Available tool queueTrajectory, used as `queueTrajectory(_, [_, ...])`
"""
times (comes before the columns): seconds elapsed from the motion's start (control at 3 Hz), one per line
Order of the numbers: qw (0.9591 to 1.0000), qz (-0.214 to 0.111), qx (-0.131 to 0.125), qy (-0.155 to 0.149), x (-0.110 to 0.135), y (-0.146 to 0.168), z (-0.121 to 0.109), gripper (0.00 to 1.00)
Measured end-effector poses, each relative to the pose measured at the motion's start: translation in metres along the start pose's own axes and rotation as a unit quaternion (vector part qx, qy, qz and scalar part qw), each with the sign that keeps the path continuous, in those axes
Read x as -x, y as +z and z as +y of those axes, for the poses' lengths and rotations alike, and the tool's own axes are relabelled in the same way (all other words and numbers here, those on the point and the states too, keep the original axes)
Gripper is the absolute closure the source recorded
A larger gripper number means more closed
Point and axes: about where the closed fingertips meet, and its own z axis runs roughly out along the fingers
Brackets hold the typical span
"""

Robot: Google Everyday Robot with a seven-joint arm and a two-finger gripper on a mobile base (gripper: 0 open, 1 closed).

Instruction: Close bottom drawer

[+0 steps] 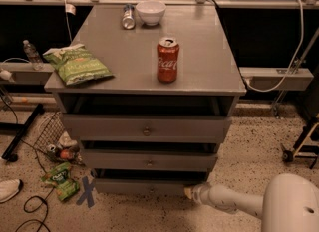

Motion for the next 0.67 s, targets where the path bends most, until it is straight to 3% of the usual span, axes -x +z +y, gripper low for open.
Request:
queueTrajectory(0.33, [0.9999,-0.008,0.001,-0.014,0.0184,0.0049,-0.0008,1.00])
queueTrajectory(0.67, [0.9998,-0.009,0.003,-0.017,0.0215,0.0057,-0.0007,1.00])
